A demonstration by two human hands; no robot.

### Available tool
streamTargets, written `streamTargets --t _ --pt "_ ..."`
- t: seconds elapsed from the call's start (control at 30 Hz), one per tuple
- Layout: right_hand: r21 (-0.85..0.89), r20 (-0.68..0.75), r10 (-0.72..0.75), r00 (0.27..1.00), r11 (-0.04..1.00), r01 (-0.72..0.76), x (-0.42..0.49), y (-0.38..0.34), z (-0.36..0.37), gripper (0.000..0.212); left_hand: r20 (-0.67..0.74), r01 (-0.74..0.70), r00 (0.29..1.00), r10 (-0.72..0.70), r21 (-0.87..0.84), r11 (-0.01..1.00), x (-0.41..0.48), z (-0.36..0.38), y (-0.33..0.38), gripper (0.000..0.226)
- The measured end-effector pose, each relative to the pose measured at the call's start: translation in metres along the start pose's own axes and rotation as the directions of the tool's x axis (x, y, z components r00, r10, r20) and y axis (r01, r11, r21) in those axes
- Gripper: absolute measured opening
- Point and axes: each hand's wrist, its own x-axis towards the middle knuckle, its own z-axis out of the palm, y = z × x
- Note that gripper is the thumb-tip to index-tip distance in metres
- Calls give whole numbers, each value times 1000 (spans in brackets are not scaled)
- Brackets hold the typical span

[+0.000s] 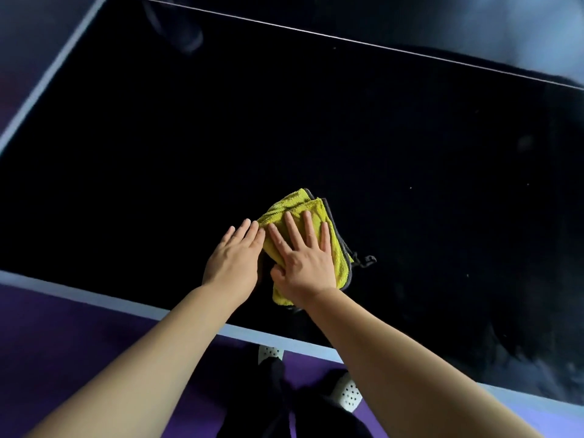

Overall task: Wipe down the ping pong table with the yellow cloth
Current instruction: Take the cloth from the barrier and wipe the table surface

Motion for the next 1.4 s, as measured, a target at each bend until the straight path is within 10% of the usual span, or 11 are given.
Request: streamTargets --t 0.3,1.4 --pt "76 -20 -30 999 997 31 -68 55 10 76 66 -89 994 86 48 995 -29 0 75 68" --pt "223 -136 651 746 754 -618 -329 422 32 80 29 -581 812 582 114 806 14 -10 544 64"
